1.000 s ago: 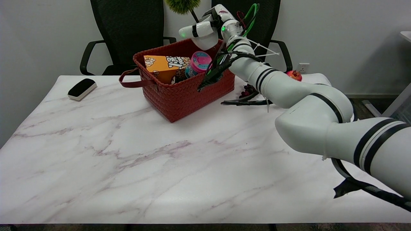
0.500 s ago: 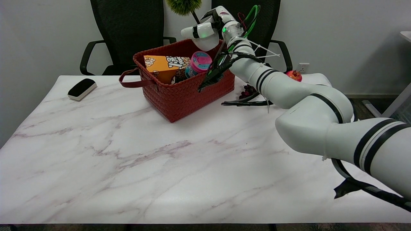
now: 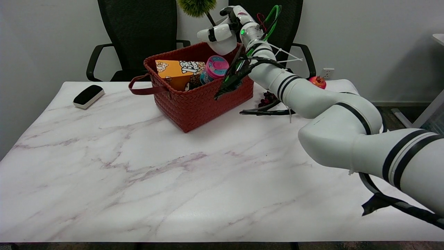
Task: Place the potted plant into the brown storage basket.
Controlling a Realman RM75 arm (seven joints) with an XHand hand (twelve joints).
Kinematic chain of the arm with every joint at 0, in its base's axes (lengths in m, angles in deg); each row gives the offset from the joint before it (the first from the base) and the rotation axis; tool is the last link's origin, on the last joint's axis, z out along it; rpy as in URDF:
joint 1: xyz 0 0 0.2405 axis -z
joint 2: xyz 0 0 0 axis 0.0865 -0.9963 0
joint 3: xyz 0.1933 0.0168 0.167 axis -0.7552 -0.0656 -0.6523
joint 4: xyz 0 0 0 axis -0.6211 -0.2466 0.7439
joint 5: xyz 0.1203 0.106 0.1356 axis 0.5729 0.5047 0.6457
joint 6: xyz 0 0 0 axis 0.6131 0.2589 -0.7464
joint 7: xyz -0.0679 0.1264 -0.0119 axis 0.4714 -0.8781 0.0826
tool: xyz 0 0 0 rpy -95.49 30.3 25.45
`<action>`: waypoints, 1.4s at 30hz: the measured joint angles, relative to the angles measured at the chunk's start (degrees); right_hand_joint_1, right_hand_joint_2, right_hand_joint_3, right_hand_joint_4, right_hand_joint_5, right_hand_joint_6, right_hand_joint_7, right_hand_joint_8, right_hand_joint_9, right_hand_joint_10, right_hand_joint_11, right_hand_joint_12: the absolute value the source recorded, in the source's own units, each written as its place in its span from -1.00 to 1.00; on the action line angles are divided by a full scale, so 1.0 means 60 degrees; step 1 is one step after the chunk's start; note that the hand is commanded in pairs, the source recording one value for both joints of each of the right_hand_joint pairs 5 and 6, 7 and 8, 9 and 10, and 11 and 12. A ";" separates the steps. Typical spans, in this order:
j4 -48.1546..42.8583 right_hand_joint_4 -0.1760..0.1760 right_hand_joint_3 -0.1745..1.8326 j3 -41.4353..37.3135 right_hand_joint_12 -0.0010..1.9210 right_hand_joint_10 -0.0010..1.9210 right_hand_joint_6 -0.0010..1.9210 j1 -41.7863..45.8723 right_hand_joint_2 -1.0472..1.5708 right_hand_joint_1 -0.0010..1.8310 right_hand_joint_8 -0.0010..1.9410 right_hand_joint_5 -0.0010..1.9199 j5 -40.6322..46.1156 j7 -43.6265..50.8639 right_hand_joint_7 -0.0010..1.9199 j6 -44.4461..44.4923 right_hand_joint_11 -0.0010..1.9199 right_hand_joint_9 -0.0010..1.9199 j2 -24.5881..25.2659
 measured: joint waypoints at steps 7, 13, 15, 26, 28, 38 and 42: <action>-0.0082 0.00 -0.10 0.0020 0.47 -0.15 -0.92 0.0032 -0.38 0.33 0.14 -0.92 0.0002 0.0004 0.15 -0.0008 0.47 -0.15 -0.0014; -0.0134 0.00 -0.28 0.0035 -0.01 -0.48 -0.97 0.0061 -0.41 0.37 -0.10 -0.97 -0.0009 0.0005 -0.09 -0.0057 -0.01 -0.48 -0.0021; -0.0149 0.00 -0.29 0.0037 -0.31 -0.56 -0.99 0.0068 -0.42 0.39 -0.20 -0.99 -0.0018 0.0005 -0.19 -0.0076 -0.31 -0.56 -0.0024; -0.0209 0.00 -0.32 0.0047 -0.53 -0.62 -1.00 0.0101 -0.44 0.39 -0.40 -1.00 -0.0044 0.0005 -0.39 -0.0104 -0.53 -0.62 -0.0026; -0.0234 0.00 -0.33 0.0048 -0.53 -0.62 -1.00 0.0116 -0.44 0.39 -0.41 -1.00 -0.0048 0.0005 -0.40 -0.0110 -0.53 -0.62 -0.0028; -0.0422 0.00 -0.33 0.0056 -0.55 -0.61 -1.00 0.0220 -0.44 0.39 -0.44 -1.00 -0.0044 0.0005 -0.43 -0.0117 -0.55 -0.61 -0.0082; -0.0583 0.00 -0.32 0.0058 -0.54 -0.62 -1.00 0.0289 -0.45 0.38 -0.44 -1.00 -0.0038 0.0001 -0.44 -0.0116 -0.54 -0.62 -0.0135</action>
